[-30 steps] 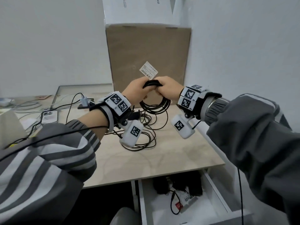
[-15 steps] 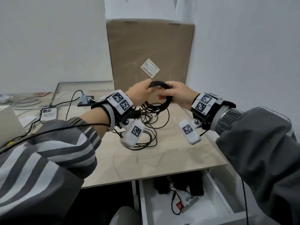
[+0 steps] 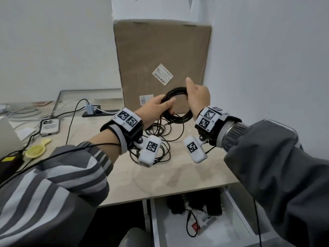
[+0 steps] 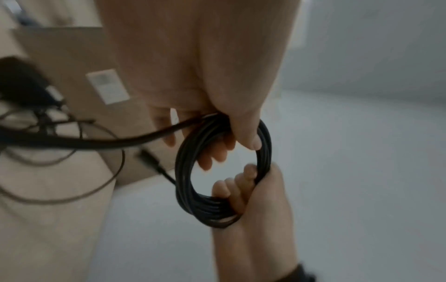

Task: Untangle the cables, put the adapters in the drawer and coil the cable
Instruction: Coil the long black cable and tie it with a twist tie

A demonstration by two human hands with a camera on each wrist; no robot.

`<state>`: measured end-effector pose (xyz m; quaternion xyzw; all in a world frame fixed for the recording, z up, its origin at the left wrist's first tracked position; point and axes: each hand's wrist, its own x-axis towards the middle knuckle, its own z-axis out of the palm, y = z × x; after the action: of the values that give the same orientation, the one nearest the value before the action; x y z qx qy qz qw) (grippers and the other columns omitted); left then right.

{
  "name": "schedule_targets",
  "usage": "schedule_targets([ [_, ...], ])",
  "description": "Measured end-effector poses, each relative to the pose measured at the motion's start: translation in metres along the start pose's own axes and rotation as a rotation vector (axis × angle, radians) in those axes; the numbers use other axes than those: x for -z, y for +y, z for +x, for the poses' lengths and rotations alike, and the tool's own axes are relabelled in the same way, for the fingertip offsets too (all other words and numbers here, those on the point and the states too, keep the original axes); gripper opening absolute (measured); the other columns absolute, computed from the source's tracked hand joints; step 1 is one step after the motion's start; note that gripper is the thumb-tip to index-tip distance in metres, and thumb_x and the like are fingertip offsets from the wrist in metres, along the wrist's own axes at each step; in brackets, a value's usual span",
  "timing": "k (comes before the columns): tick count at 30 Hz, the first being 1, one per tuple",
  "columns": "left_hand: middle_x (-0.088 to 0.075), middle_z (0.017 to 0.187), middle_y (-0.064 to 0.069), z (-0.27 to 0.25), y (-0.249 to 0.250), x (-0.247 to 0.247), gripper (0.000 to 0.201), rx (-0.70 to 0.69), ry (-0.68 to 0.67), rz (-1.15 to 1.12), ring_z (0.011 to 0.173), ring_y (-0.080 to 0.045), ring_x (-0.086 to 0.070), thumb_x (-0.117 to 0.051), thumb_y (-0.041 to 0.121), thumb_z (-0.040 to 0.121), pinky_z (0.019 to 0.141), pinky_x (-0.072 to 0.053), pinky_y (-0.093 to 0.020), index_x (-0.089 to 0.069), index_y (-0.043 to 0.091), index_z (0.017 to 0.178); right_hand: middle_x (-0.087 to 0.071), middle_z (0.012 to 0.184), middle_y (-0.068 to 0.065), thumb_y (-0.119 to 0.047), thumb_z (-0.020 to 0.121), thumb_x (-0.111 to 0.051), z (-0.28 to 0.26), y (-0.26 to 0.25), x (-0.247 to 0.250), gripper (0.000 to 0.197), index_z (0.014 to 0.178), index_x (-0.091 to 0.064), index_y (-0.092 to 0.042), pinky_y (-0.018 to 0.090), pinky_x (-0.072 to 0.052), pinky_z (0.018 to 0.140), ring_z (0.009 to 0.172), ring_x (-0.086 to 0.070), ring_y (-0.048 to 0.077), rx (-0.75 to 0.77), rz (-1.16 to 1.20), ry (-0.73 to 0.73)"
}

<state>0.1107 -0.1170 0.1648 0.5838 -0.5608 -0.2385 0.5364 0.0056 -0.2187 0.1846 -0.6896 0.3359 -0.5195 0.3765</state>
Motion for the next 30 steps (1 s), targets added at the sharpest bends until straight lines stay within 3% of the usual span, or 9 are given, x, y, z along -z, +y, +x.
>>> schedule_targets([
  [3,-0.056,0.068,0.0,0.0,-0.009,-0.005,0.026,0.054,-0.027,-0.316,0.091,-0.028,-0.057,-0.042,0.03,0.101,0.089,-0.042,-0.042,-0.049,0.013,0.081,-0.04,0.041,-0.003,-0.044,0.093,-0.047,-0.007,0.001,-0.001,0.052,0.05,-0.041,-0.017,0.032,-0.038,0.05,0.038,-0.04,0.017,-0.174,0.31,0.069],
  [6,-0.052,0.058,0.008,0.004,-0.008,-0.006,0.022,0.015,0.095,-0.25,0.068,-0.02,-0.056,-0.043,0.034,0.098,0.081,-0.044,-0.044,-0.049,0.015,0.088,-0.04,0.047,-0.001,-0.044,0.096,-0.045,-0.009,0.003,-0.002,0.048,0.057,-0.045,-0.016,0.028,-0.035,0.047,0.036,-0.036,0.013,-0.25,0.411,-0.037],
  [8,-0.051,0.063,0.004,0.006,-0.003,0.0,0.02,0.007,0.157,-0.098,0.058,-0.013,-0.053,-0.041,0.031,0.101,0.073,-0.046,-0.04,-0.05,0.014,0.095,-0.038,0.05,0.003,-0.047,0.096,-0.043,-0.007,0.001,0.001,0.051,0.058,-0.047,-0.014,0.027,-0.031,0.045,0.033,-0.034,0.013,-0.296,0.42,-0.21],
  [12,-0.052,0.069,0.001,0.009,0.014,0.005,0.022,-0.043,0.038,0.515,0.058,-0.013,-0.052,-0.039,0.031,0.101,0.055,-0.042,-0.021,-0.049,0.014,0.093,-0.044,0.045,0.002,-0.07,0.088,-0.037,0.0,-0.016,0.019,0.068,0.055,-0.051,-0.013,0.024,-0.041,0.047,0.04,-0.042,0.017,-0.251,0.134,-0.54],
  [15,-0.053,0.08,0.003,0.012,0.024,-0.007,0.021,-0.101,-0.109,0.772,0.069,-0.014,-0.05,-0.041,0.026,0.101,0.055,-0.034,-0.022,-0.053,0.009,0.107,-0.055,0.06,0.006,-0.066,0.093,-0.029,-0.006,-0.025,0.012,0.07,0.06,-0.054,-0.009,0.028,-0.041,0.06,0.059,-0.053,0.023,-0.032,-0.363,-0.496],
  [18,-0.052,0.071,0.004,0.012,0.02,-0.008,0.018,-0.081,-0.077,0.612,0.06,-0.01,-0.05,-0.045,0.028,0.1,0.062,-0.04,-0.027,-0.052,0.012,0.098,-0.054,0.068,0.006,-0.053,0.098,-0.033,-0.005,-0.019,0.003,0.061,0.062,-0.053,-0.008,0.028,-0.033,0.068,0.074,-0.051,0.026,0.017,-0.448,-0.292],
  [22,-0.056,0.066,0.005,0.005,0.003,0.002,0.018,-0.07,-0.034,0.26,0.063,-0.009,-0.059,-0.051,0.031,0.097,0.063,-0.045,-0.021,-0.052,0.015,0.089,-0.046,0.052,-0.001,-0.056,0.092,-0.043,0.003,-0.005,0.003,0.056,0.056,-0.048,-0.013,0.033,-0.038,0.061,0.052,-0.045,0.02,-0.173,-0.041,-0.162],
  [25,-0.051,0.062,0.004,0.001,0.002,0.002,0.013,-0.074,-0.074,0.082,0.066,-0.012,-0.063,-0.05,0.023,0.098,0.067,-0.047,-0.022,-0.051,0.01,0.098,-0.034,0.041,-0.003,-0.054,0.093,-0.044,-0.001,-0.002,0.006,0.055,0.053,-0.04,-0.017,0.028,-0.032,0.045,0.038,-0.033,0.016,-0.276,0.249,-0.137],
  [30,-0.048,0.058,0.004,0.005,0.0,0.0,0.016,-0.101,-0.015,0.101,0.052,-0.008,-0.054,-0.045,0.025,0.1,0.066,-0.055,-0.029,-0.047,0.011,0.093,-0.027,0.041,0.0,-0.058,0.095,-0.039,-0.008,0.004,0.007,0.064,0.047,-0.037,-0.016,0.025,-0.033,0.043,0.037,-0.025,0.016,-0.309,0.414,-0.225],
])
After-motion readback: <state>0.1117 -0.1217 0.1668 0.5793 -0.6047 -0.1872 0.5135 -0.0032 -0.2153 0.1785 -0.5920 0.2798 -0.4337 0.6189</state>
